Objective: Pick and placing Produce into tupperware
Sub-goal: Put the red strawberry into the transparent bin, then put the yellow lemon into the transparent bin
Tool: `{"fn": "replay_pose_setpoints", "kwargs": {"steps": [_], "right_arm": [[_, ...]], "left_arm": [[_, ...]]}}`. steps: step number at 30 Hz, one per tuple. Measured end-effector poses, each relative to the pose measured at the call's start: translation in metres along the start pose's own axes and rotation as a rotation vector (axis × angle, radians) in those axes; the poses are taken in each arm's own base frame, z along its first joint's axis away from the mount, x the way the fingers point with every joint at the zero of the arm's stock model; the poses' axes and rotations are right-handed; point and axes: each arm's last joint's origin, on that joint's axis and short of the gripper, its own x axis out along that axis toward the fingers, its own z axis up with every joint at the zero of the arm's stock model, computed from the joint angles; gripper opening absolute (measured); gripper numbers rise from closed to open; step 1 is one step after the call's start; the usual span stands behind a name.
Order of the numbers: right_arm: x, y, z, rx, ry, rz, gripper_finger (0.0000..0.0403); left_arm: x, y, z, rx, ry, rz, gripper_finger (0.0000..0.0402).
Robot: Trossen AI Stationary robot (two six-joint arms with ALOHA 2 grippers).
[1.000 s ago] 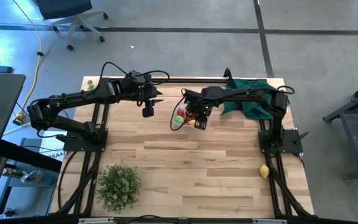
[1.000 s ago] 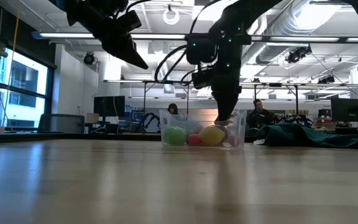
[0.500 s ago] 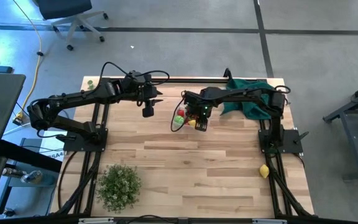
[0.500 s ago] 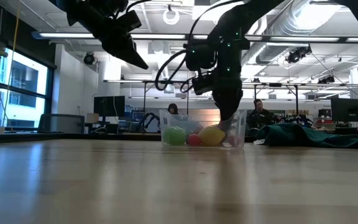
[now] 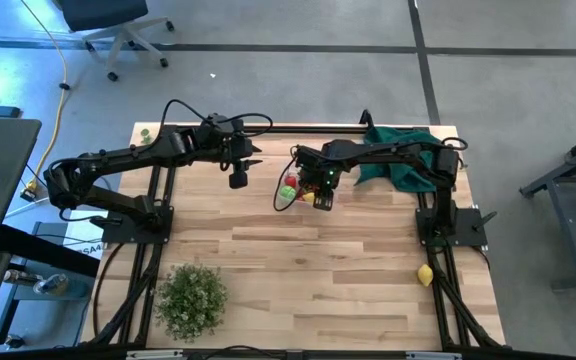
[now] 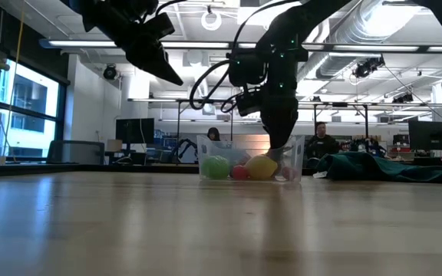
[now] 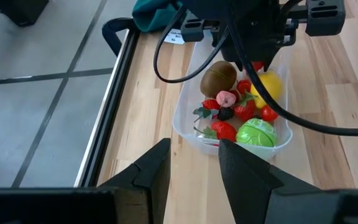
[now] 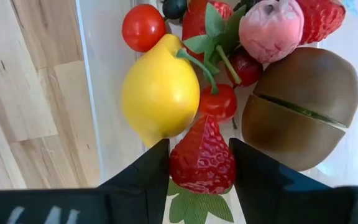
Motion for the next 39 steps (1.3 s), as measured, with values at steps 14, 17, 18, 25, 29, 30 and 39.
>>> {"fn": "replay_pose_setpoints", "kwargs": {"steps": [14, 17, 18, 25, 29, 30, 39], "right_arm": [[0.000, -0.001, 0.001, 0.002, -0.007, -0.033, 0.0212], [-0.005, 0.000, 0.000, 0.004, 0.003, -0.032, 0.0213], [-0.009, 0.000, 0.000, 0.009, -0.001, -0.032, 0.0213], [-0.057, 0.005, -0.011, 0.072, -0.062, -0.064, 0.0213], [-0.086, 0.011, -0.030, 0.161, -0.040, -0.057, 0.0213], [-0.092, 0.014, -0.036, 0.185, -0.021, -0.051, 0.0213], [-0.124, 0.056, -0.109, 0.367, 0.150, -0.060, 0.0211]], "left_arm": [[0.000, 0.000, 0.000, 0.000, 0.000, 0.000, 0.0124], [0.000, 0.000, 0.000, 0.000, 0.000, 0.000, 0.0124], [0.000, 0.000, 0.000, 0.000, 0.000, 0.000, 0.0124], [0.000, 0.000, 0.000, 0.000, 0.000, 0.000, 0.0124], [0.000, 0.000, 0.000, 0.000, 0.000, 0.000, 0.0124], [0.000, 0.000, 0.000, 0.000, 0.000, 0.000, 0.0124], [0.000, 0.000, 0.000, 0.000, 0.000, 0.000, 0.0124]]}}
